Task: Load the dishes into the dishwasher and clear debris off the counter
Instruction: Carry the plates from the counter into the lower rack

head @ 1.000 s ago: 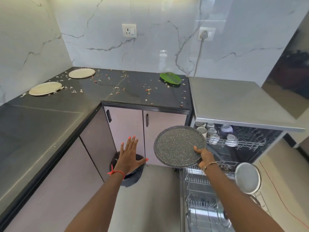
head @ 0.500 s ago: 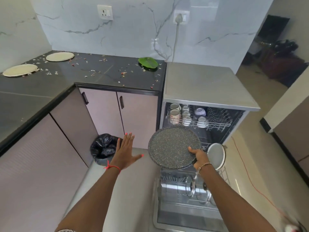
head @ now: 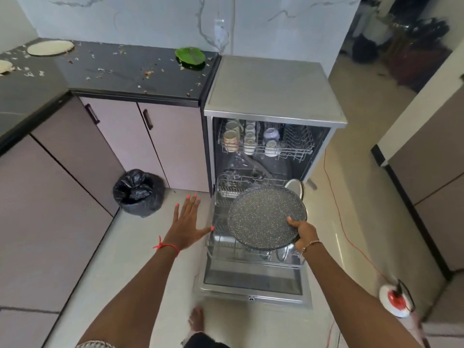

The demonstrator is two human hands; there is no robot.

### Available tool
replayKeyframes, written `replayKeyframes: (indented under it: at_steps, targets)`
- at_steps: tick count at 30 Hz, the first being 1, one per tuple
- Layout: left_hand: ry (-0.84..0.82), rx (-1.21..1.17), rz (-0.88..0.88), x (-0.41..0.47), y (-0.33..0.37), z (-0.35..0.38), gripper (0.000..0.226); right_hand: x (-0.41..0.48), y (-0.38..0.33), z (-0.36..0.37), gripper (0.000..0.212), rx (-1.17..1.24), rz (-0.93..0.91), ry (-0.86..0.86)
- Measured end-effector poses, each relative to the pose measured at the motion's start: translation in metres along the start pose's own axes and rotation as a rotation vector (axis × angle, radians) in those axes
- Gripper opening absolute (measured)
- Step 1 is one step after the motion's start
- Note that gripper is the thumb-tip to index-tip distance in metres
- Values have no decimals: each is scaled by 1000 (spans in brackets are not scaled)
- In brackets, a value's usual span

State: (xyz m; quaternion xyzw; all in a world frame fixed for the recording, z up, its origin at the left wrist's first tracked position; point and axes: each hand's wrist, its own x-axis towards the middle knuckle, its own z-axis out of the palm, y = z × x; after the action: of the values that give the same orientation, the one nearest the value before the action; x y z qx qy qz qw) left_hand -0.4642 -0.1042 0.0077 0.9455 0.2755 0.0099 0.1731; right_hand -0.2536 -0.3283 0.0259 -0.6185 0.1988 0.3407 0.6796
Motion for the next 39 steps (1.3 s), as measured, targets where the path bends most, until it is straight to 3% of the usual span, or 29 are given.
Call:
replayKeyframes:
  at_steps: [8, 13, 18, 27, 31, 37, 39]
  targets:
    - [-99, -16, 39, 10, 22, 27, 128, 18, 1, -35, 40, 38, 3, 79]
    - [-163, -18, 53, 31, 32, 44, 111, 36, -4, -48, 37, 25, 4, 158]
    - [-218, -34, 126, 53, 35, 63, 126, 55, -10, -56, 36, -10, -30, 255]
    - [-268, -55, 119, 91, 55, 88, 103, 101, -44, -64, 33, -55, -103, 346]
    - [-286, -50, 81, 110, 71, 103, 81, 136, -67, -66, 31, -133, -132, 321]
    - [-356, -62, 28, 140, 93, 147, 77, 214, -94, -60, 7, -298, -173, 289]
    - [-358, -74, 43, 149, 97, 170, 74, 242, -97, -57, 26, -369, -200, 271]
